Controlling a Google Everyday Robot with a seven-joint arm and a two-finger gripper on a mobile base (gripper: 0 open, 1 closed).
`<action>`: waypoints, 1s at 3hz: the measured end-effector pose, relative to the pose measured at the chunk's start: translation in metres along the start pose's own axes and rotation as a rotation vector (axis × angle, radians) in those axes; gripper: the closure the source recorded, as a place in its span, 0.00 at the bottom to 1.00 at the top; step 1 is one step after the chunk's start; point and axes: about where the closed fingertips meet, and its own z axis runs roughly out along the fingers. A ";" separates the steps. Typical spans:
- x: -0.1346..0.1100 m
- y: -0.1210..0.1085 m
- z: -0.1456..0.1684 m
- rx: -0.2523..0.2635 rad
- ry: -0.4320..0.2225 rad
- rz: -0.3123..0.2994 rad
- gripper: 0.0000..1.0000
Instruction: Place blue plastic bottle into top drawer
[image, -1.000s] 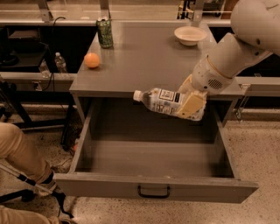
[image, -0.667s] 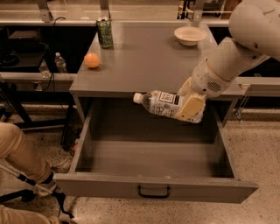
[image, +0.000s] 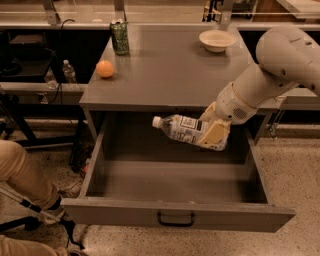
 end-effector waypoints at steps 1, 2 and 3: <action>0.010 -0.004 0.018 0.014 0.012 0.009 1.00; 0.021 -0.008 0.035 0.053 0.032 0.041 1.00; 0.032 -0.015 0.056 0.079 0.030 0.095 1.00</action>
Offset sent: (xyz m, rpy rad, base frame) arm 0.0150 -0.0082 -0.0663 -0.0653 -0.0476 -0.1389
